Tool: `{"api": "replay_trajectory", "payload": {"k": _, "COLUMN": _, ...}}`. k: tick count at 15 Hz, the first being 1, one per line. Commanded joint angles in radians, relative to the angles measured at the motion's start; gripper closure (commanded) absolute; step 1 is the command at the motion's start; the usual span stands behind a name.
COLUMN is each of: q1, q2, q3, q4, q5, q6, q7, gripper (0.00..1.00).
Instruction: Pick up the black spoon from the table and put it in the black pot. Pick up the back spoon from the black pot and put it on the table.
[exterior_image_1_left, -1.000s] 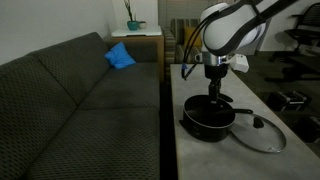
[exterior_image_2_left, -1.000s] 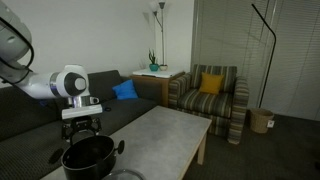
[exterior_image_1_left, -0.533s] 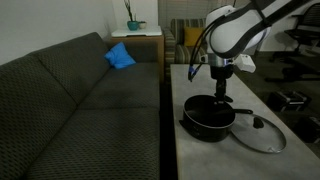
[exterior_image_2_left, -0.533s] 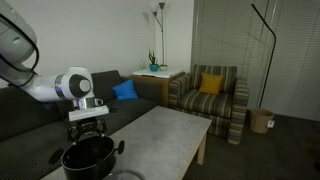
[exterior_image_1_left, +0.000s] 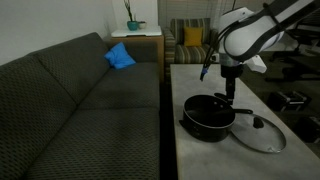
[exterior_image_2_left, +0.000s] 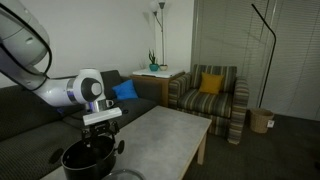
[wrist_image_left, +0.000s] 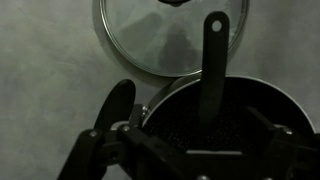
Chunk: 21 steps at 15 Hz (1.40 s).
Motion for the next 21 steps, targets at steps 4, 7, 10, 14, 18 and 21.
{"api": "replay_trajectory", "payload": {"k": 4, "q1": -0.051, "q2": 0.009, "q3": 0.003, "q4": -0.051, "q5": -0.015, "q6": 0.081, "q7": -0.075, "gripper": 0.00}}
{"api": "replay_trajectory", "payload": {"k": 7, "q1": -0.072, "q2": 0.018, "q3": 0.017, "q4": -0.058, "q5": -0.001, "q6": 0.062, "q7": -0.115, "gripper": 0.00}}
{"api": "replay_trajectory", "payload": {"k": 10, "q1": -0.086, "q2": 0.039, "q3": 0.021, "q4": -0.055, "q5": -0.008, "q6": 0.053, "q7": -0.190, "gripper": 0.00}}
{"api": "replay_trajectory", "payload": {"k": 14, "q1": -0.090, "q2": 0.078, "q3": 0.026, "q4": -0.040, "q5": -0.006, "q6": 0.055, "q7": -0.269, "gripper": 0.00}}
{"api": "replay_trajectory", "payload": {"k": 18, "q1": -0.043, "q2": 0.083, "q3": -0.037, "q4": -0.045, "q5": 0.093, "q6": 0.057, "q7": -0.322, "gripper": 0.05}}
{"api": "replay_trajectory", "payload": {"k": 21, "q1": -0.021, "q2": 0.083, "q3": -0.058, "q4": -0.039, "q5": 0.119, "q6": 0.055, "q7": -0.324, "gripper": 0.31}}
